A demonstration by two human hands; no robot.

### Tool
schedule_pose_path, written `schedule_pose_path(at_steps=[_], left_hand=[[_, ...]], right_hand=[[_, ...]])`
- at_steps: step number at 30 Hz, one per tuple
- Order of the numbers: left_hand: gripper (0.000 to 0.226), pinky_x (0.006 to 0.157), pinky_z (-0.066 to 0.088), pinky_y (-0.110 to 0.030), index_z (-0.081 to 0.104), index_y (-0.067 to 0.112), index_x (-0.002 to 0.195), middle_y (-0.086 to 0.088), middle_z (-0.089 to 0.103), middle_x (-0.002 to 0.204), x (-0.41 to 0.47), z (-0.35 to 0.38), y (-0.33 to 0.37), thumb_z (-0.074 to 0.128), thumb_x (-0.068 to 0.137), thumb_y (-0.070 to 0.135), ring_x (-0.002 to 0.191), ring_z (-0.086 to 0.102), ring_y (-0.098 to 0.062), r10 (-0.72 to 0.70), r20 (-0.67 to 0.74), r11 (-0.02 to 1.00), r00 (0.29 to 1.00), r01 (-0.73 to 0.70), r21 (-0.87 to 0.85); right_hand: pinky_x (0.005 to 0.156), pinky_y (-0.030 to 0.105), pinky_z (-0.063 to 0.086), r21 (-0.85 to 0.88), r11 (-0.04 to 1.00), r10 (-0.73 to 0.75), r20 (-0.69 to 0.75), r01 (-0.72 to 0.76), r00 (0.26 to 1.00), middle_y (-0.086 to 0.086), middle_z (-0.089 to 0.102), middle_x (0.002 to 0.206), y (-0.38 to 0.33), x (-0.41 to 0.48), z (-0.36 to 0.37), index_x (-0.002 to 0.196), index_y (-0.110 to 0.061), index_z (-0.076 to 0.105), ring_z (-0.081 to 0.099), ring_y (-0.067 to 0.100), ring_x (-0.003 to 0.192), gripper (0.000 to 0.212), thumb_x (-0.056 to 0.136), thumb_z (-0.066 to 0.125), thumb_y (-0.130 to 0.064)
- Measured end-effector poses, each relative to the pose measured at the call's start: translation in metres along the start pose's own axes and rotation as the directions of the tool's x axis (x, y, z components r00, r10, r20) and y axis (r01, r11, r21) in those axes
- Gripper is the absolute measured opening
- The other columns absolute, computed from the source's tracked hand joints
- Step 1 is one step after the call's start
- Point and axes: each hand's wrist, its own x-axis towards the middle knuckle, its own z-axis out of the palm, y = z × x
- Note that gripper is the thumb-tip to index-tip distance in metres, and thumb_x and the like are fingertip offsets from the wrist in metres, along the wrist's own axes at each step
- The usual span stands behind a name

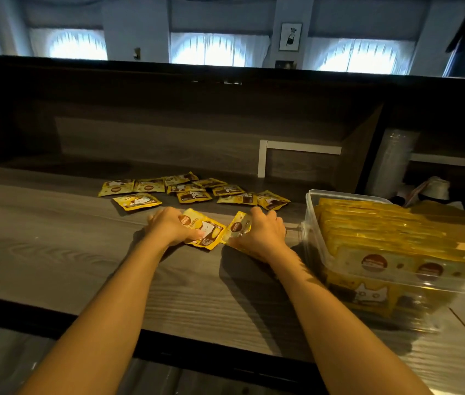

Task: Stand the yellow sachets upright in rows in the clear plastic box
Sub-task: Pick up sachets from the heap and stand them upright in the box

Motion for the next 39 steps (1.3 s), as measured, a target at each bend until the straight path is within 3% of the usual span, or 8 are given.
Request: schedule_pose_path(at_steps=[5, 9, 17, 21, 27, 31, 33, 39], left_hand=[[0.041, 0.089, 0.046, -0.042, 0.052, 0.003, 0.117, -0.018, 0.055, 0.123, -0.008, -0.007, 0.01, 0.066, 0.082, 0.021, 0.114, 0.051, -0.035, -0.084, -0.273, 0.973, 0.958, 0.02, -0.232], [0.031, 0.071, 0.038, -0.035, 0.048, 0.001, 0.116, -0.02, 0.057, 0.119, -0.022, -0.012, 0.02, 0.055, 0.091, 0.019, 0.11, 0.053, -0.035, -0.087, -0.464, 0.941, 0.882, -0.08, -0.329], [0.007, 0.061, 0.044, -0.031, 0.06, 0.006, 0.09, -0.008, 0.06, 0.083, -0.04, -0.028, 0.041, 0.057, 0.085, 0.001, 0.079, 0.057, -0.022, 0.08, -0.545, 0.867, 0.835, -0.328, -0.375], [0.005, 0.049, 0.033, -0.017, 0.062, 0.005, 0.089, -0.003, 0.058, 0.078, -0.059, -0.041, 0.069, 0.059, 0.085, 0.003, 0.074, 0.054, -0.015, 0.185, -0.59, 0.82, 0.786, -0.455, -0.348], [0.013, 0.077, 0.053, -0.039, 0.065, 0.011, 0.089, -0.006, 0.066, 0.088, -0.08, -0.039, 0.128, 0.055, 0.085, 0.004, 0.09, 0.061, -0.023, 0.399, -0.56, 0.709, 0.726, -0.631, -0.313], [0.019, 0.069, 0.048, -0.018, 0.066, 0.009, 0.098, -0.006, 0.068, 0.096, -0.095, -0.025, 0.167, 0.053, 0.087, 0.001, 0.087, 0.057, -0.01, 0.568, -0.487, 0.608, 0.663, -0.737, -0.295], [0.023, 0.072, 0.047, -0.018, 0.067, 0.01, 0.103, -0.006, 0.068, 0.099, -0.102, -0.016, 0.182, 0.052, 0.088, 0.001, 0.091, 0.058, -0.01, 0.626, -0.436, 0.586, 0.647, -0.759, -0.284], [0.033, 0.09, 0.045, -0.026, 0.06, 0.007, 0.12, -0.012, 0.063, 0.118, -0.102, 0.014, 0.205, 0.043, 0.092, -0.002, 0.114, 0.056, -0.023, 0.693, -0.281, 0.6, 0.664, -0.747, -0.286]], right_hand=[[0.094, 0.039, 0.042, -0.078, 0.994, -0.093, -0.143, 0.082, 0.985, 0.014, 0.054, 0.125, -0.009, -0.011, -0.004, 0.122, -0.006, 0.046, 0.051, 0.032, 0.116, 0.045, 0.084, 0.065, -0.024], [0.084, 0.04, 0.046, 0.07, 0.992, -0.086, -0.27, 0.109, 0.959, 0.016, 0.06, 0.116, -0.02, -0.021, -0.008, 0.114, -0.005, 0.049, 0.057, 0.033, 0.107, 0.029, 0.094, 0.047, -0.026], [0.091, 0.035, 0.052, 0.426, 0.855, -0.1, -0.426, 0.297, 0.899, 0.005, 0.058, 0.117, -0.043, -0.03, -0.051, 0.13, -0.018, 0.047, 0.056, 0.019, 0.111, 0.042, 0.09, 0.053, -0.004], [0.081, 0.03, 0.054, 0.549, 0.767, -0.001, -0.516, 0.332, 0.856, 0.0, 0.055, 0.099, -0.041, -0.025, -0.094, 0.11, -0.013, 0.056, 0.059, 0.017, 0.1, 0.023, 0.09, 0.052, -0.001], [0.061, 0.02, 0.053, 0.622, 0.701, 0.121, -0.586, 0.349, 0.802, 0.005, 0.06, 0.097, 0.01, -0.017, -0.146, 0.09, -0.014, 0.057, 0.062, 0.017, 0.094, 0.01, 0.09, 0.055, -0.003], [0.072, 0.031, 0.057, 0.639, 0.702, 0.196, -0.597, 0.314, 0.778, 0.01, 0.062, 0.106, 0.058, -0.017, -0.17, 0.09, -0.013, 0.057, 0.061, 0.021, 0.1, 0.008, 0.089, 0.057, -0.005], [0.079, 0.038, 0.057, 0.674, 0.68, 0.232, -0.572, 0.289, 0.787, 0.009, 0.061, 0.104, 0.082, -0.02, -0.179, 0.089, -0.014, 0.054, 0.062, 0.022, 0.101, 0.008, 0.09, 0.056, -0.006], [0.065, 0.021, 0.05, 0.68, 0.703, 0.229, -0.494, 0.208, 0.839, 0.005, 0.053, 0.099, 0.128, -0.024, -0.181, 0.098, -0.01, 0.048, 0.054, 0.015, 0.093, 0.011, 0.091, 0.055, -0.006]])
